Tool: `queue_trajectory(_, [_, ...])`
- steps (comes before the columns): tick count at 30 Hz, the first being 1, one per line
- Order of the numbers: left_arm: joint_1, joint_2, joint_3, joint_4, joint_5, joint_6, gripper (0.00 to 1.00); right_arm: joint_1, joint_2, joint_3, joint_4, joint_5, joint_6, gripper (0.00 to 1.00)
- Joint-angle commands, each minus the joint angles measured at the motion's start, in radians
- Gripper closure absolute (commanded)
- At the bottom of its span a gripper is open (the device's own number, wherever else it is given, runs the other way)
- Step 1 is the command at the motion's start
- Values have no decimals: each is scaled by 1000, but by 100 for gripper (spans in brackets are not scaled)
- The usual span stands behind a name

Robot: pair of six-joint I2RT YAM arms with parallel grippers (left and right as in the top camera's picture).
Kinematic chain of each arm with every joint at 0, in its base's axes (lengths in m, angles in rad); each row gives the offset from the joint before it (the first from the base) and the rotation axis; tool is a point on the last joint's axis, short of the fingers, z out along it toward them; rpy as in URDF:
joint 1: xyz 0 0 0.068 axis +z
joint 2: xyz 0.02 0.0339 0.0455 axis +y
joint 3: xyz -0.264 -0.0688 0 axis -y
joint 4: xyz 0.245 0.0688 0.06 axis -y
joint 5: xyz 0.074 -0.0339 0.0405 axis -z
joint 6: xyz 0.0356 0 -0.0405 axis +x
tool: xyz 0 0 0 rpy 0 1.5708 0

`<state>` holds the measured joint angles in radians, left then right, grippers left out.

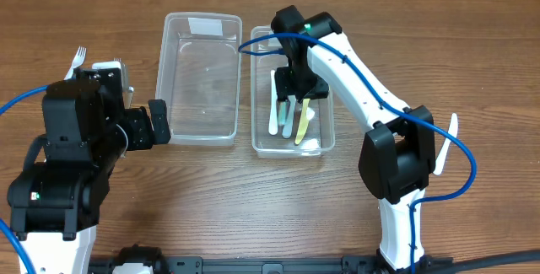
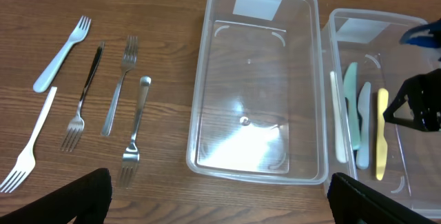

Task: Pack container
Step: 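Lower the pale-green knife into the right container and release, then grasp the last light-blue knife with the right gripper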

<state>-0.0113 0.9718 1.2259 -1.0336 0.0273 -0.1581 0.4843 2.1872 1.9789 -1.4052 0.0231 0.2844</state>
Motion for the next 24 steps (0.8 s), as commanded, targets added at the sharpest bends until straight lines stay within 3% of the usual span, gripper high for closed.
queue_trajectory(1, [5,-1,23,-3,17,6,0,-14,-121,86,0,50,-2,25])
queue_trajectory(3, [5,-1,22,-2,16,16,0,-50,-224,108,3,66,5,4])
queue_trajectory(4, [5,-1,22,-3,15,17,0,-73,-270,108,5,66,6,0])
queue_trajectory(10, [5,-1,22,-3,15,16,0,-426,-514,108,-103,62,34,0])
queue_trajectory(18, [5,-1,22,-3,15,16,0,-738,-609,61,-289,-42,-20,0])
queue_trajectory(22, [5,-1,22,-3,15,16,0,-763,-785,-139,-289,-12,-25,0])
queue_trajectory(24, [5,-1,22,-3,15,16,0,-763,-936,-367,-214,6,-21,0])
